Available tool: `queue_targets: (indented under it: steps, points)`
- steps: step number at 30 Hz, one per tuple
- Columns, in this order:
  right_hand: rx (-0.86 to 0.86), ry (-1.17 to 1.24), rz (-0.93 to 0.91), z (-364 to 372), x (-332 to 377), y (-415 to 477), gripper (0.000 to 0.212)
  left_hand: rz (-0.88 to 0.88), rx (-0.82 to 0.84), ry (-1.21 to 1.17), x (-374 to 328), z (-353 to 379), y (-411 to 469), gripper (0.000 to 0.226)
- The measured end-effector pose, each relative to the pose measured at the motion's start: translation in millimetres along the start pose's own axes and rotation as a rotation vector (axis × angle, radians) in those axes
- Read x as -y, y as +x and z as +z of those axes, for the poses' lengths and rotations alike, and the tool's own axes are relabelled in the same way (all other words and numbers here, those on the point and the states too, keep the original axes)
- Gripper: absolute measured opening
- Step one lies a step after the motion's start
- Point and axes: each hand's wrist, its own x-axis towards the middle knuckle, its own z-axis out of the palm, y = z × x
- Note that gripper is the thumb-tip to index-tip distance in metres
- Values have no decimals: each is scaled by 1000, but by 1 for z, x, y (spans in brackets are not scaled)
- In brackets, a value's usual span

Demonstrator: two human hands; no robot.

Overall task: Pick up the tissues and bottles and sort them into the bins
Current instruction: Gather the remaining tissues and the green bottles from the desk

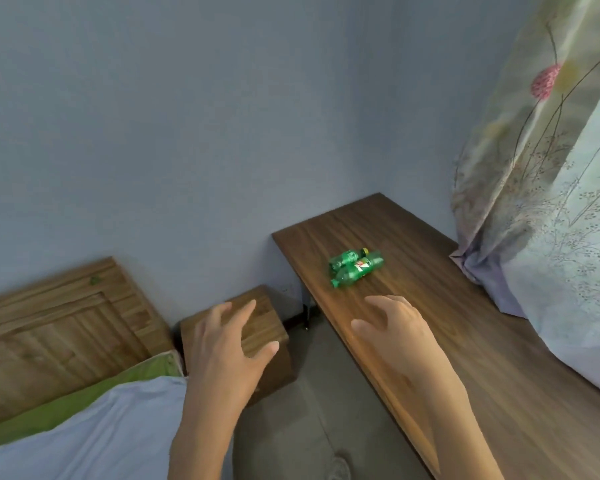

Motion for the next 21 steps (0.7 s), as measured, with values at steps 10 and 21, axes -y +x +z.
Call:
queue_targets:
  steps: [10,21]
  points:
    - [-129,106,151,-19,6,206,60,202,60,-53,-56,52,212,73]
    - [-48,238,433,47,-56,303,93,246,391,-151,-55,212,332,83]
